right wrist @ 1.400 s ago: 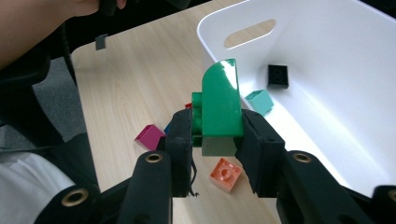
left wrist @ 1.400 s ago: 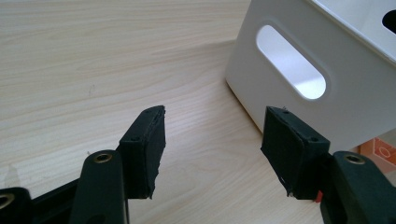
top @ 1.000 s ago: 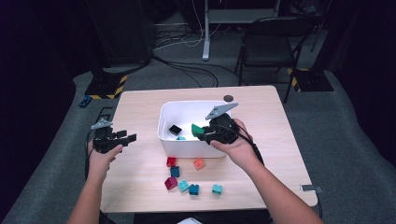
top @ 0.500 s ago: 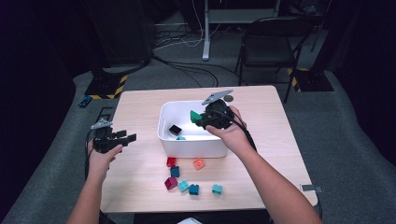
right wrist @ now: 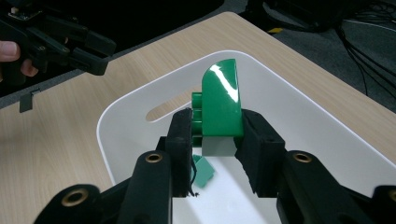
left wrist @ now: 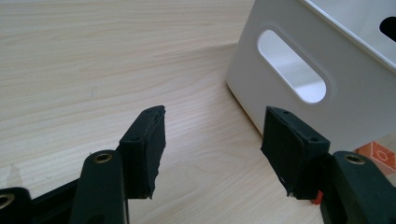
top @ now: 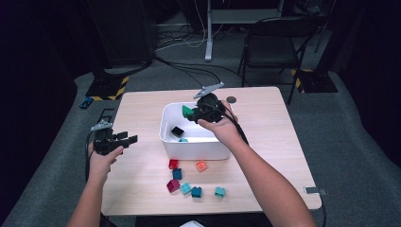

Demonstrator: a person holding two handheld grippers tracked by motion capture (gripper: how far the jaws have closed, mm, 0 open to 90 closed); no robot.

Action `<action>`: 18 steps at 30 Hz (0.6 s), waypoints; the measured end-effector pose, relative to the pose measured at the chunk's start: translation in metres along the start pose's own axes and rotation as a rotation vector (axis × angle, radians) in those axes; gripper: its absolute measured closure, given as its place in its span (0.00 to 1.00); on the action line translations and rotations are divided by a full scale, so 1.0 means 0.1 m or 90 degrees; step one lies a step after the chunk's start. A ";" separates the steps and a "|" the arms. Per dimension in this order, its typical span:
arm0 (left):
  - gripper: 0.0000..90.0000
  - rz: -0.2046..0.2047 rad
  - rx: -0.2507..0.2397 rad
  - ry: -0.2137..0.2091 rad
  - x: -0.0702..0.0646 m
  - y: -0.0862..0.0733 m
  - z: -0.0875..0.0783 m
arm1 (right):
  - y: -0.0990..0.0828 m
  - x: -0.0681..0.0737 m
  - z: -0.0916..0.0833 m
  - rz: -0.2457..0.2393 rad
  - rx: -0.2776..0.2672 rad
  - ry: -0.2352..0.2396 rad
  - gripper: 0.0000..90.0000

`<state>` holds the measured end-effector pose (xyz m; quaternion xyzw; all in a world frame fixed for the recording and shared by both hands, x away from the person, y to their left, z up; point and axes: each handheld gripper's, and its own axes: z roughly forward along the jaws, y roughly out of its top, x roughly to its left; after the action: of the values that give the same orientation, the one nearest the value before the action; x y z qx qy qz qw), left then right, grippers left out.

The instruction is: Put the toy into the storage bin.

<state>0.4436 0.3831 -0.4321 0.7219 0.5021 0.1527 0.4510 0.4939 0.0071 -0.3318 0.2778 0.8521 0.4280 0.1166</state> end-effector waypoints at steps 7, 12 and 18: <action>0.44 0.004 0.000 -0.001 0.00 0.00 0.01 | 0.03 -0.04 0.19 -0.016 0.007 0.005 0.73; 0.44 -0.002 -0.001 -0.003 0.00 0.00 0.00 | 0.03 -0.06 0.34 -0.023 0.013 0.009 0.73; 0.44 0.001 -0.002 -0.003 0.01 0.01 0.00 | 0.01 -0.10 0.49 -0.025 0.028 0.014 0.73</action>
<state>0.4442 0.3837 -0.4315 0.7220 0.4998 0.1523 0.4535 0.5237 0.0348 -0.3610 0.2588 0.8678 0.4100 0.1092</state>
